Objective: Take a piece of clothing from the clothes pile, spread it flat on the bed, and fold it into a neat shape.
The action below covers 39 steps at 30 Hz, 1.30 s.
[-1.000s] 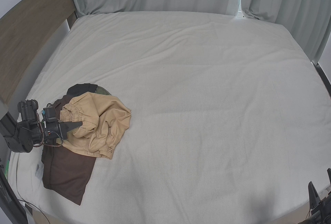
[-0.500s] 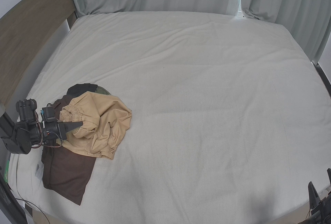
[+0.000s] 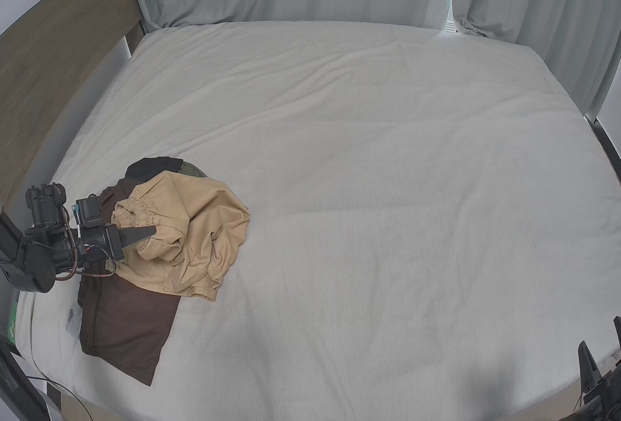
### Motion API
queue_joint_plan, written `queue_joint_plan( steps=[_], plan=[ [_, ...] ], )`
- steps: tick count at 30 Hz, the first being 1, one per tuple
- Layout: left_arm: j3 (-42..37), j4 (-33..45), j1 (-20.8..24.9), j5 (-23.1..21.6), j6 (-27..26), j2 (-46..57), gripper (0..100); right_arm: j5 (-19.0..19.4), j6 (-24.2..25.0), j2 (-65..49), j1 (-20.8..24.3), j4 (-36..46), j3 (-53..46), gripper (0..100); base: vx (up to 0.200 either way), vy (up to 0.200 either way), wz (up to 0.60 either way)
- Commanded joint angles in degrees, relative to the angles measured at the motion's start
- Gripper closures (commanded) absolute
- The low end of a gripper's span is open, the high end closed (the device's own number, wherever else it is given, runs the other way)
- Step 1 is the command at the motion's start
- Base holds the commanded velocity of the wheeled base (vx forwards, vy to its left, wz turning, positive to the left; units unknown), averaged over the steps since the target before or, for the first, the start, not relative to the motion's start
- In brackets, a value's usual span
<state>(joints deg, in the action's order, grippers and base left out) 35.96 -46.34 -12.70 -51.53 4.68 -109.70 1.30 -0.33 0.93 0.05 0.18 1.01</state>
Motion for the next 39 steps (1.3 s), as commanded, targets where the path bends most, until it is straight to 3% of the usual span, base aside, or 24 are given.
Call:
queue_joint_plan(
  steps=[1,16,20,23,24,26,33,39],
  plan=[
    [0.0,-0.1,0.7,0.6,0.9,2.4,100,0.0,0.0,-0.9,0.0,0.0,-0.9,0,0.000,0.000,0.00],
    [-4.0,-0.1,2.9,3.3,11.7,12.1,100,0.0,-0.1,-0.9,0.0,0.0,-0.9,0,0.000,0.000,0.00],
    [-4.8,-0.1,3.5,4.4,17.5,14.7,100,0.0,-0.1,-0.9,0.0,0.0,-0.9,0,0.000,0.000,0.00],
    [-4.8,-0.2,4.3,7.5,19.6,15.4,100,0.0,-0.1,-0.9,0.0,0.0,-0.9,0,0.000,0.000,0.00],
    [-4.8,-0.9,5.6,11.1,21.7,16.3,100,0.0,-0.1,-0.9,0.0,0.0,-0.9,0,0.000,0.000,0.00],
    [-4.9,-2.7,6.9,13.6,24.7,17.5,100,0.0,-0.1,-0.9,0.0,0.0,-0.9,0,0.000,0.000,0.00],
    [-5.5,-7.5,13.2,18.7,34.6,20.6,100,0.0,-0.1,-0.9,0.0,0.0,-0.9,0,0.000,0.000,0.00],
    [-6.1,-11.4,15.0,20.7,36.3,20.2,100,0.0,-0.1,-0.9,0.0,0.0,-0.9,0,0.000,0.000,0.00]
  ],
)
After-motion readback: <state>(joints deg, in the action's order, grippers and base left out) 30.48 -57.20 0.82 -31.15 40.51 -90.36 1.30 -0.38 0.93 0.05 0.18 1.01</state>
